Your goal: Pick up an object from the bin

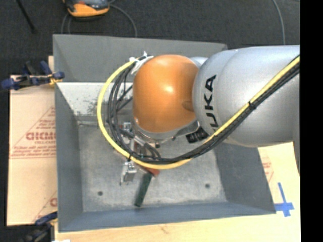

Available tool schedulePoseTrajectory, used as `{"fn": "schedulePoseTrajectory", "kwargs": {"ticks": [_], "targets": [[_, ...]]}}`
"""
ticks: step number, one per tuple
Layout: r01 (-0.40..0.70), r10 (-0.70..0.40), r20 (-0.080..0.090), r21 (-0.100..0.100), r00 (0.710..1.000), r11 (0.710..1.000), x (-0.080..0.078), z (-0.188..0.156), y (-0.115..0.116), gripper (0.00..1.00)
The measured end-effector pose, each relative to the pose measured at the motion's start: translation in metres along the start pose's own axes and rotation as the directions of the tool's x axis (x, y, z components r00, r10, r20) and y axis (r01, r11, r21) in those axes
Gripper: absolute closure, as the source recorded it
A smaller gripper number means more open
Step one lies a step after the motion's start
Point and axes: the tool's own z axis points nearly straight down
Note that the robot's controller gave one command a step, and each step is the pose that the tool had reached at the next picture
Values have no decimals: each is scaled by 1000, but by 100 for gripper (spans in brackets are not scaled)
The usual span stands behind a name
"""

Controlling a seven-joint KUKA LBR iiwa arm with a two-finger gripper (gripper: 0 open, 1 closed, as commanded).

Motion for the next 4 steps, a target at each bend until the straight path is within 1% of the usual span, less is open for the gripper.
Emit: {"fn": "schedulePoseTrajectory", "kwargs": {"ticks": [1,2,3,4], "targets": [[-4,4,8,-2,1000,1000,-2,-4,-1,0],[21,-21,16,-4,1000,1000,-8,37,-23,0],[-58,58,5,-1,998,998,-9,74,-65,0],[6,-6,10,0,1000,1000,-23,110,-73,0]]}}
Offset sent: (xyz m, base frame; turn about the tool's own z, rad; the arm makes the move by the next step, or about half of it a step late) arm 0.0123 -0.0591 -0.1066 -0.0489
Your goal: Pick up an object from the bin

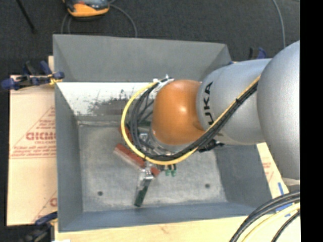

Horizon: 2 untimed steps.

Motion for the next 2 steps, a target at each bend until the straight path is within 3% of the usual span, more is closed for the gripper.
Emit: {"fn": "schedulePoseTrajectory", "kwargs": {"ticks": [1,2], "targets": [[-229,229,-8,-4,974,974,-9,49,2,100],[-229,229,-8,-5,973,973,-9,49,2,100]]}}
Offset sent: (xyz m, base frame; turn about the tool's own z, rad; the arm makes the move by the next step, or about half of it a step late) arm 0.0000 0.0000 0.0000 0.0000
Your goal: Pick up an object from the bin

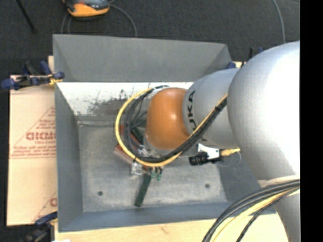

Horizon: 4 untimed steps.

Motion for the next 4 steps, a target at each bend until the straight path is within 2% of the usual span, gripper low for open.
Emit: {"fn": "schedulePoseTrajectory", "kwargs": {"ticks": [1,2,3,4], "targets": [[20,-20,-2,7,1000,1000,7,-45,9,100],[-167,167,4,5,986,986,-5,-158,27,0],[-186,186,9,2,983,983,-8,-177,31,0],[-133,133,12,1,991,991,-8,-124,36,0]]}}
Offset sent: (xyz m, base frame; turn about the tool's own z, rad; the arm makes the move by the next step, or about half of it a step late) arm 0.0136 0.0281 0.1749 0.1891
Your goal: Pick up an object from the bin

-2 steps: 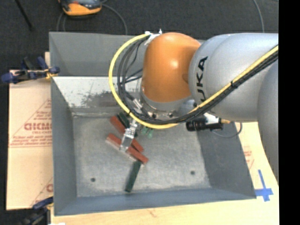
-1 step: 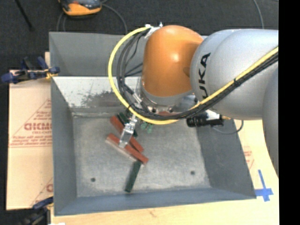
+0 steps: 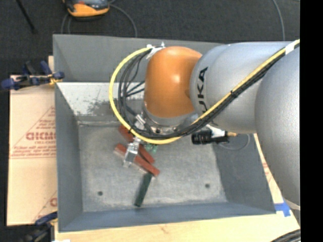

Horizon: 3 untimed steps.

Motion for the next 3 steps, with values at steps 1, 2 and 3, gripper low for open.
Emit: {"fn": "schedulePoseTrajectory", "kwargs": {"ticks": [1,2,3], "targets": [[-84,84,-3,0,996,996,0,68,-2,0],[-149,149,-2,0,989,989,9,121,-39,100],[-150,150,-2,0,989,989,9,121,-39,100]]}}
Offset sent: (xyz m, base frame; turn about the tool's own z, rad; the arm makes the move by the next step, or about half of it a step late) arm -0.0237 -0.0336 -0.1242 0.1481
